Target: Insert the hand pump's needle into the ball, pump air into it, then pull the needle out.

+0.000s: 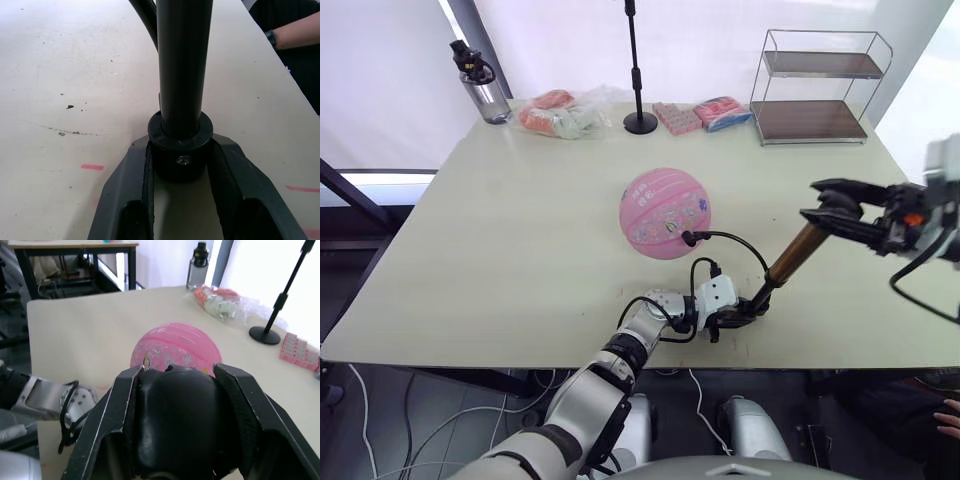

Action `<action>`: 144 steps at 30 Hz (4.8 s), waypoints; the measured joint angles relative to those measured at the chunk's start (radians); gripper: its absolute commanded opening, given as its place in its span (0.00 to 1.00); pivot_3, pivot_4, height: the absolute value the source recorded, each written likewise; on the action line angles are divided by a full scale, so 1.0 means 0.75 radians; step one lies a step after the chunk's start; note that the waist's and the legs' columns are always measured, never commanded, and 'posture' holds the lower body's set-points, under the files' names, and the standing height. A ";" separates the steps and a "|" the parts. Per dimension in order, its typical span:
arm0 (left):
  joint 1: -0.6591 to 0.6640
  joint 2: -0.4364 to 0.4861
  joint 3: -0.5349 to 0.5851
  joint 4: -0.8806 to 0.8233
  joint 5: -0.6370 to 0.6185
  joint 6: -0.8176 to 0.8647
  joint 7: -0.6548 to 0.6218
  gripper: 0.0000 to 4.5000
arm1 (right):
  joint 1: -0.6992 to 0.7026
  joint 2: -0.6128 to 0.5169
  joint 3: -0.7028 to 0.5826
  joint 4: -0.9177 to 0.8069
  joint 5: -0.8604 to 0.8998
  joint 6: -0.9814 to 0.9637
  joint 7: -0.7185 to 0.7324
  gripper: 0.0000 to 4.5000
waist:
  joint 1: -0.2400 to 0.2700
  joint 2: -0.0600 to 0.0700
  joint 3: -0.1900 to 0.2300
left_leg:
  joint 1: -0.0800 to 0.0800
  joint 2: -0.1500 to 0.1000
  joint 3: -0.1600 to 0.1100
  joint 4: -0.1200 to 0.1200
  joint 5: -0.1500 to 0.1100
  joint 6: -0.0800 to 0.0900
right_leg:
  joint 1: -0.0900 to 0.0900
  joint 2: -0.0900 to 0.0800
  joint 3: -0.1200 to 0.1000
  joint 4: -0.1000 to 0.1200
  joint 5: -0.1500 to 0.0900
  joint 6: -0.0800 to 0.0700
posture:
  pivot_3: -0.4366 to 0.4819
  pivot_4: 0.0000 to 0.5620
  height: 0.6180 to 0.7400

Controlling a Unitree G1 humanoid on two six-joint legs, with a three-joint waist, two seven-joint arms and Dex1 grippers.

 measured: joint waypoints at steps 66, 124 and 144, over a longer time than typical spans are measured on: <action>-0.001 -0.009 0.007 0.021 0.020 -0.001 0.010 0.24 | 0.176 0.175 0.327 0.160 -0.432 -0.467 0.017 0.41 | 0.000 -0.001 -0.010 | 0.005 0.000 -0.001 0.000 0.000 0.000 | 0.005 0.000 -0.001 0.000 0.000 0.000 | 0.48 0.27 0.93; -0.005 -0.026 0.017 0.026 0.020 -0.011 0.014 0.24 | 0.025 0.044 0.256 0.119 -0.279 -0.183 0.082 0.41 | 0.004 0.010 0.001 | 0.000 -0.002 -0.001 0.000 0.000 0.000 | 0.001 -0.002 -0.001 -0.001 0.000 0.000 | 0.48 0.27 0.93; -0.004 -0.028 0.017 0.025 0.019 -0.015 0.007 0.24 | -0.394 -0.248 0.013 0.104 0.163 0.295 0.109 0.41 | 0.006 0.011 0.003 | -0.005 -0.003 0.000 0.000 0.000 0.000 | -0.002 -0.003 0.000 -0.001 0.000 0.000 | 0.48 0.27 0.93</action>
